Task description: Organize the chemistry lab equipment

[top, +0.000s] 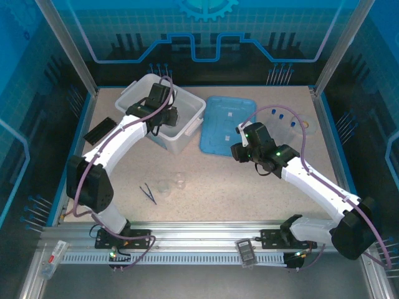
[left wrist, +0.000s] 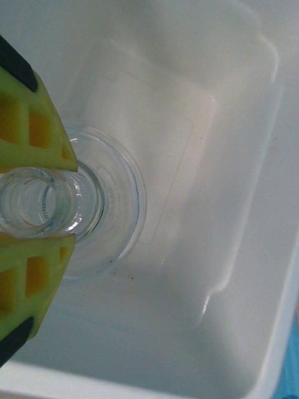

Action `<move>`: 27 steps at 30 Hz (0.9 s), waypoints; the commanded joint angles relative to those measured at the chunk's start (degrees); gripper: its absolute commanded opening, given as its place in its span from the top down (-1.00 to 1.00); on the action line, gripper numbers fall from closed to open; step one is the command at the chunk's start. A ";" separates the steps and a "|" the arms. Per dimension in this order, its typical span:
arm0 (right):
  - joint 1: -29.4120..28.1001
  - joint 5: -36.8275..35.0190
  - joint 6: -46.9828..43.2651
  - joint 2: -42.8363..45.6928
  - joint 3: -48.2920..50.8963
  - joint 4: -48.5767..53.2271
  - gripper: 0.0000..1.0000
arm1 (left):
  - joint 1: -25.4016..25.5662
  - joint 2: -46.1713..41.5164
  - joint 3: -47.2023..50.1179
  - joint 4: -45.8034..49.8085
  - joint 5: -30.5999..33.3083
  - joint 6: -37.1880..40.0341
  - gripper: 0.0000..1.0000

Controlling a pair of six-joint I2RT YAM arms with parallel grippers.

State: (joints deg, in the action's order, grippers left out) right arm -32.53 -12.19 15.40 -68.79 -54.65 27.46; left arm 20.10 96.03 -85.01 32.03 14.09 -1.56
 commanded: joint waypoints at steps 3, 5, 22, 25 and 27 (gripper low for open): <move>0.72 1.11 0.17 -0.09 -0.27 -0.16 0.16 | -1.93 4.42 -4.43 -1.87 -4.62 -0.90 0.85; 0.72 1.19 0.16 -0.12 -0.36 -0.04 0.16 | -2.49 6.73 -6.58 -0.77 -5.40 -0.43 0.86; 1.24 2.33 -0.02 -2.31 -1.24 -0.30 0.13 | -6.56 18.38 -17.12 11.44 -14.21 8.87 0.88; 1.59 2.75 -0.02 -2.54 -1.25 -0.63 0.13 | -6.56 19.28 -16.86 12.10 -16.16 10.59 0.85; 1.60 2.83 -0.02 -2.64 -1.17 -0.65 0.13 | -6.56 19.72 -16.74 12.46 -16.87 11.56 0.84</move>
State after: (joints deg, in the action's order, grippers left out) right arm -31.68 -10.22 15.38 -70.98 -54.65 27.42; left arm 13.63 115.00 -99.81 42.68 0.71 6.70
